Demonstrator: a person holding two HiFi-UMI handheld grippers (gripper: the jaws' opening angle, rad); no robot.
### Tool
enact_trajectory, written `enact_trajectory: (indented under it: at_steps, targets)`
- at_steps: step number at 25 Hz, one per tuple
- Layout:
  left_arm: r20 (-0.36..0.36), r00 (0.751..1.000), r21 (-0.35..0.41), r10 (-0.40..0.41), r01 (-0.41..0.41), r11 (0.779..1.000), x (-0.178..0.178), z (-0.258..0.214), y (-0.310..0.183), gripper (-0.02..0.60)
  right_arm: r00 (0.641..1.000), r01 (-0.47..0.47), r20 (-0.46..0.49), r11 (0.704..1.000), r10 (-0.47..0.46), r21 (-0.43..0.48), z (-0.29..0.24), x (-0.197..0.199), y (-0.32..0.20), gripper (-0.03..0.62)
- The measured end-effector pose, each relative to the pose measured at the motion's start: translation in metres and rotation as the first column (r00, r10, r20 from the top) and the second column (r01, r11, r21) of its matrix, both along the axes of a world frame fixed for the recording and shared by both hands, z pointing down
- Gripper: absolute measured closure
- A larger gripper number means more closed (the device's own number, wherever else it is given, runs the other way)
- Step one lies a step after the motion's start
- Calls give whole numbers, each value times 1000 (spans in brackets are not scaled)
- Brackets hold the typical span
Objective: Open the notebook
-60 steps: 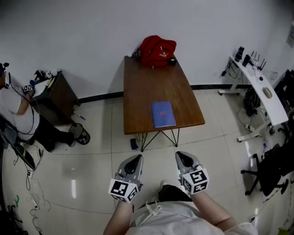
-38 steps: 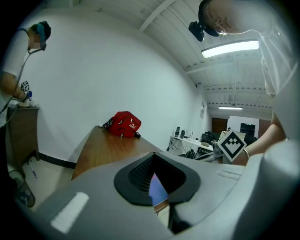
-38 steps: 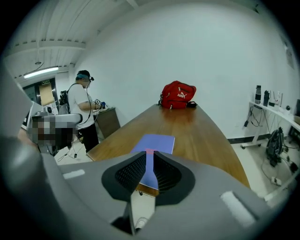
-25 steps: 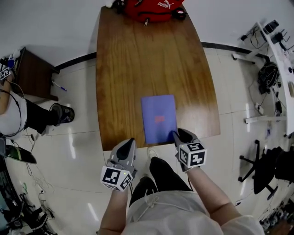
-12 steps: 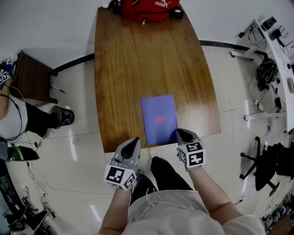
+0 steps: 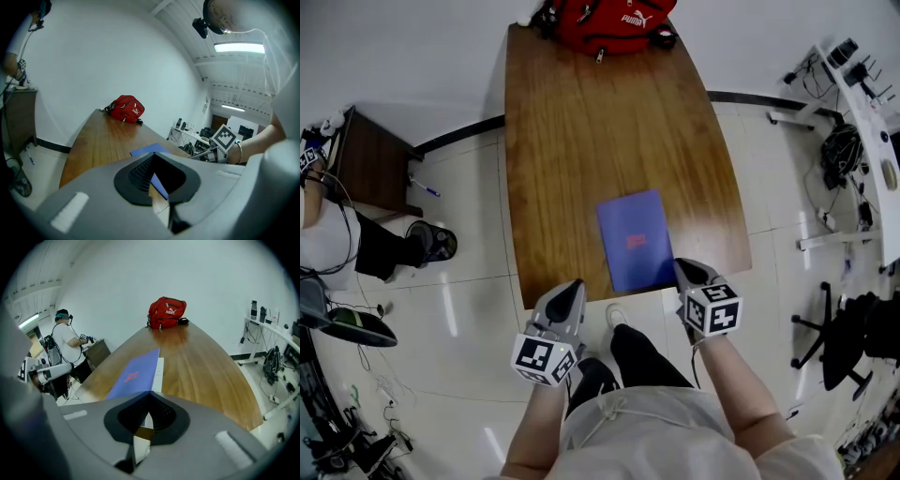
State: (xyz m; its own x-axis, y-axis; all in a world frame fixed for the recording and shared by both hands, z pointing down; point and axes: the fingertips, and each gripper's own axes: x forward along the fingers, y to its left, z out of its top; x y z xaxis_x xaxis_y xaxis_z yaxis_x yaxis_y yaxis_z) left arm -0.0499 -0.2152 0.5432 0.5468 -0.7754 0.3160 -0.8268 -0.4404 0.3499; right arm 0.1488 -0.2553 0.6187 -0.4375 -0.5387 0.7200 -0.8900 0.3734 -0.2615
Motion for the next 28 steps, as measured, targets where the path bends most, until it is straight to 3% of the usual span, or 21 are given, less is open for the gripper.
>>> enact_trajectory:
  at_steps: [8, 12, 16, 19, 23, 28]
  targets:
    - [1, 1000, 64, -19, 19, 998, -25, -31, 12, 577, 997, 43, 60, 995, -49, 94, -66, -39, 11, 586]
    - [11, 999, 84, -45, 44, 995, -44, -43, 26, 577, 989, 96, 97, 986, -110, 138, -95, -80, 22, 586]
    - [29, 993, 100, -113, 109, 989, -81, -54, 38, 577, 968, 209, 103, 963, -228, 170, -108, -140, 37, 586]
    - [32, 984, 95, -177, 173, 980, -110, -57, 52, 577, 950, 268, 123, 952, -287, 150, -102, -178, 49, 586]
    - [43, 972, 75, -230, 226, 971, -139, -56, 74, 577, 947, 239, 198, 966, -253, 93, -85, -209, 57, 586]
    - [49, 960, 39, -276, 275, 961, -165, -39, 103, 577, 948, 259, 181, 965, -261, 38, -44, -237, 73, 586]
